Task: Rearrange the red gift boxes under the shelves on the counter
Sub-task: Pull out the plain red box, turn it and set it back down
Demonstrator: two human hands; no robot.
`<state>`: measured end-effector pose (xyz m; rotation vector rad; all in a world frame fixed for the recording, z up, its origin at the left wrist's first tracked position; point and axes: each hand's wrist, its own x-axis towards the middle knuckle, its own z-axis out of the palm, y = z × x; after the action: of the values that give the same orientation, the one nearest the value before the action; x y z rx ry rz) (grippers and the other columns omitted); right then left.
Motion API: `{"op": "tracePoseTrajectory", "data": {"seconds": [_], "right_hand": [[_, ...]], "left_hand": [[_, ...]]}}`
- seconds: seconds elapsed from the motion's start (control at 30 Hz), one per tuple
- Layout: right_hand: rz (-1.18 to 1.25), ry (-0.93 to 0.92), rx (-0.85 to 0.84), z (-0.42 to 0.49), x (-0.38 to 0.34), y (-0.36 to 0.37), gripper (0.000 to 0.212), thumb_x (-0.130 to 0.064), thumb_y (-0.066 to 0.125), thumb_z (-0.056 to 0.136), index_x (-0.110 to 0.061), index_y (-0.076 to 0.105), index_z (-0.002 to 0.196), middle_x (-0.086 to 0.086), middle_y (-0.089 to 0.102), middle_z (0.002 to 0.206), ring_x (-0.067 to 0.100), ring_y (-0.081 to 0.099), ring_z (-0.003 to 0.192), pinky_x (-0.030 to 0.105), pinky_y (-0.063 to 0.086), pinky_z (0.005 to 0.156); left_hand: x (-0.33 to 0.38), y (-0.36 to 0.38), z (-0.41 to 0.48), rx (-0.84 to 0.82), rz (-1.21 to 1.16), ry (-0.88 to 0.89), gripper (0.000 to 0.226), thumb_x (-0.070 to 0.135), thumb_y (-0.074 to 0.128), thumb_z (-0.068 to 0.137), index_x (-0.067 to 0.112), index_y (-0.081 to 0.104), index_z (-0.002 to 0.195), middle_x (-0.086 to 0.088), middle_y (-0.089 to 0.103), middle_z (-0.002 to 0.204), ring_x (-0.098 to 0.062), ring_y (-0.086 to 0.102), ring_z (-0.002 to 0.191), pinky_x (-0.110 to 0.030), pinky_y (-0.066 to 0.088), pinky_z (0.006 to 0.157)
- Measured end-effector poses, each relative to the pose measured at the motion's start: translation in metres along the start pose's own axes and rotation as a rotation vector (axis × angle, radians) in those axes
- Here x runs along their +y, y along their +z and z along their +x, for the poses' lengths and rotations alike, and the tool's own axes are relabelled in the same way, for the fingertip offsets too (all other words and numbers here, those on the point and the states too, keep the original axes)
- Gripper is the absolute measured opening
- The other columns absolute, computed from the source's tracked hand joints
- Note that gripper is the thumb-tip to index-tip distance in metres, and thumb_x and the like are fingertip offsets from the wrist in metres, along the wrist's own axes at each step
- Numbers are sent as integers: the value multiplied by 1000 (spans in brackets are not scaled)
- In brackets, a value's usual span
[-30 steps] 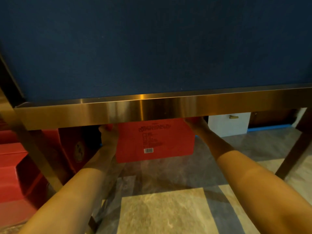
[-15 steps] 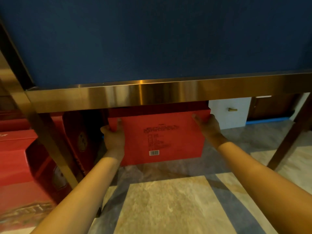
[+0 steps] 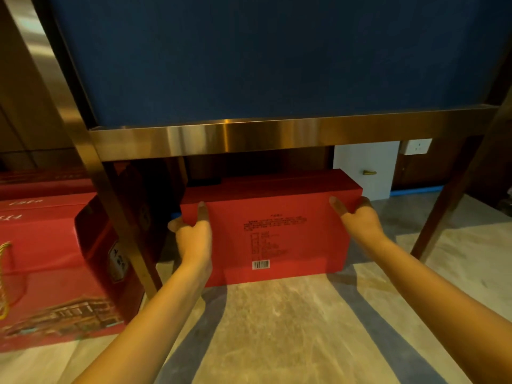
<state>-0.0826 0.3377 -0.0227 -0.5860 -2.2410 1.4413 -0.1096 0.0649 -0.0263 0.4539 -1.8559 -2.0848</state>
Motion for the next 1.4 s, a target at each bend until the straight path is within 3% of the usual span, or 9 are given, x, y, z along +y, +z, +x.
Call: {"op": "tracePoseTrajectory", "data": {"seconds": [0.13,0.4,0.6,0.77,0.9,1.07,1.2,1.27,1.4], "right_hand": [[-27,-5,21,-13,-1,-8,57,-40,57,88,2,46,125,22,61,119,36,60,107,33,47,79],[21,45,27,-38,0,-19,59,-42,57,87,-2,44,129,12,61,117,30,59,111,31,43,80],[-15,51,113,-69,-13,-11,63,-54,50,84,-4,55,120,17,65,116,36,61,109,43,50,91],[1,196,-151,-111,-51,20,56,-49,42,92,-1,60,115,15,64,109,30,61,103,42,46,97],[87,197,-244,-130,-82,45,44,-50,43,90,-12,63,101,6,61,88,23,60,89,41,51,91],[-142,138,-241,-150,-100,56,57,-51,43,91,0,58,111,20,60,123,24,57,106,33,43,91],[-316,181,-334,-164,-122,32,63,-56,44,88,-1,59,115,18,62,106,31,62,93,40,50,85],[-359,215,-369,-169,-134,15,63,-56,43,89,-5,55,124,11,60,100,28,60,89,41,48,88],[-718,135,-481,-173,-142,6,75,-62,42,86,-9,41,140,15,44,145,32,44,131,39,35,106]], "left_hand": [[4,-7,-7,10,-1,-63,52,45,57,83,14,35,119,-5,56,103,-26,58,98,-41,47,92],[8,-37,8,-166,-91,-165,72,61,58,74,15,52,129,-5,67,113,-17,65,85,-27,49,69],[35,-32,29,-411,-215,-197,52,17,60,85,18,45,136,-6,65,101,-17,64,85,-28,54,63],[29,-53,10,-434,-189,-177,32,13,59,81,8,57,112,-10,65,86,-15,65,62,-27,51,58],[25,-84,-29,-479,-55,-114,14,26,63,83,26,54,94,-1,60,93,-14,59,83,-34,45,73],[22,-105,-82,-471,26,7,29,27,66,82,12,53,103,3,58,87,-11,56,84,-23,41,69],[7,-109,-125,-573,64,41,32,5,72,76,17,51,96,3,62,89,-3,60,71,-6,47,59],[-3,-110,-141,-711,108,57,41,14,72,65,30,50,96,2,63,105,-8,67,82,-18,53,73],[-2,-107,-164,-984,262,129,41,22,64,70,44,48,101,14,52,122,-9,58,94,-18,46,62]]}}
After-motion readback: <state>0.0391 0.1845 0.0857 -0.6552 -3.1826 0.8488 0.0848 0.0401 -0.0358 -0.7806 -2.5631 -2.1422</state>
